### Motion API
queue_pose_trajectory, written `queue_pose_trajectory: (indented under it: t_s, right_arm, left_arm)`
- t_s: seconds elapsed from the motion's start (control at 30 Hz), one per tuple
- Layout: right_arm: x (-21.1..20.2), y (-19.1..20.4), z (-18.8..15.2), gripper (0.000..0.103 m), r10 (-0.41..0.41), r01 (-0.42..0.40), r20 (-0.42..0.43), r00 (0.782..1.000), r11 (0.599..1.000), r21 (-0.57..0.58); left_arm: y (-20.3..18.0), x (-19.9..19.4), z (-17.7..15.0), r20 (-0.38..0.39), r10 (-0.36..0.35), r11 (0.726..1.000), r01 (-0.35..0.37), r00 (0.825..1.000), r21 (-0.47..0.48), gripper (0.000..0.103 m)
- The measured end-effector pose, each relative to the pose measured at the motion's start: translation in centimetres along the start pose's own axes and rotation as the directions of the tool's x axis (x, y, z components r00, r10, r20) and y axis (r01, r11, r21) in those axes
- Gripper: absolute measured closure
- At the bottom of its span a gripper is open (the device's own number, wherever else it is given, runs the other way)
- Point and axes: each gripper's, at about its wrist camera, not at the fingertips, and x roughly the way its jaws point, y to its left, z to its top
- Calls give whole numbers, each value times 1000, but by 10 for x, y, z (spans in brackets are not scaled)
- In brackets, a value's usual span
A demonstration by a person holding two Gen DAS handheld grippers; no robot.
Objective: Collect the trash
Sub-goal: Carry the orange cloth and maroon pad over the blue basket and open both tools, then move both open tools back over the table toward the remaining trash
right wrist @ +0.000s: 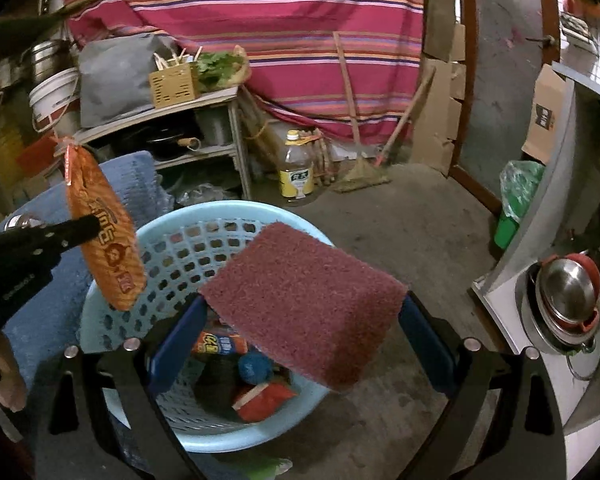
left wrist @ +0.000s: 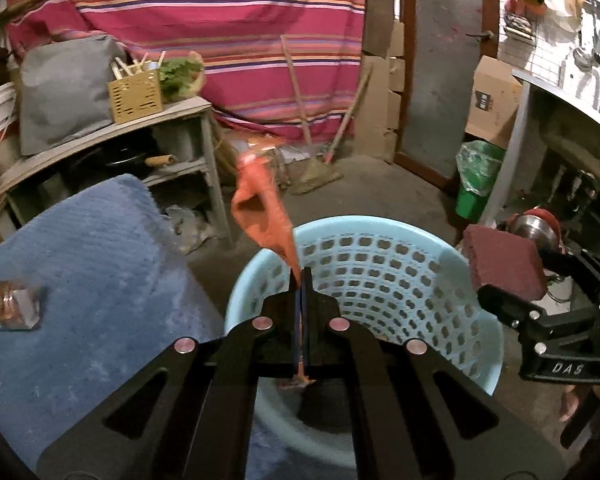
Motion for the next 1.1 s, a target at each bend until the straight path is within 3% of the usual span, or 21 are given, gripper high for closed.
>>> queue_pose_trajectory:
  t_s: [0.1,0.27,0.33,0.47,0.5,0.57,0.7,0.87,1.1]
  right_arm:
    - [2,-5,-2,9,-3,3,-7,1000,1000,10]
    - [0,-10,-4,9,-3,3,-4,1000,1000,23]
    - [0,-11,-4,9,1,-1,-4,1000,1000,26]
    - [2,-5,-2,9,13,-13,-8,1000,1000,13]
    - [2,-3,-2,9,16,-16,-8,1000,1000,10]
    - [3,2,-1,9,21,-21,-10,1000,1000,4]
    - [9,15,1,9,42,-42,-20,999,999,9]
    - [26,38,4,8,61,-60,-50,997,998,11]
    - [36,53,5,4,84,-77,-66,994,992,102]
  left_arm:
    - [-8,1,4,5,-28,1000,28,1000,9,103]
    - [-7,16,-1,-41,21,1000,-20,999,22,103]
    - [2,19,-6,-66,51,998,-50,996,26,98]
    - [16,12,-9,-53,106,994,-105,993,6,45]
    - [19,7,-9,-37,127,992,-127,991,0,36]
    - [26,0,-10,-24,140,990,-140,990,-5,33]
    - [45,-21,-15,-4,202,979,-202,979,-24,17]
    - [74,-50,-23,12,260,964,-259,966,-56,12]
    - [120,-89,-39,15,324,940,-320,946,-118,9]
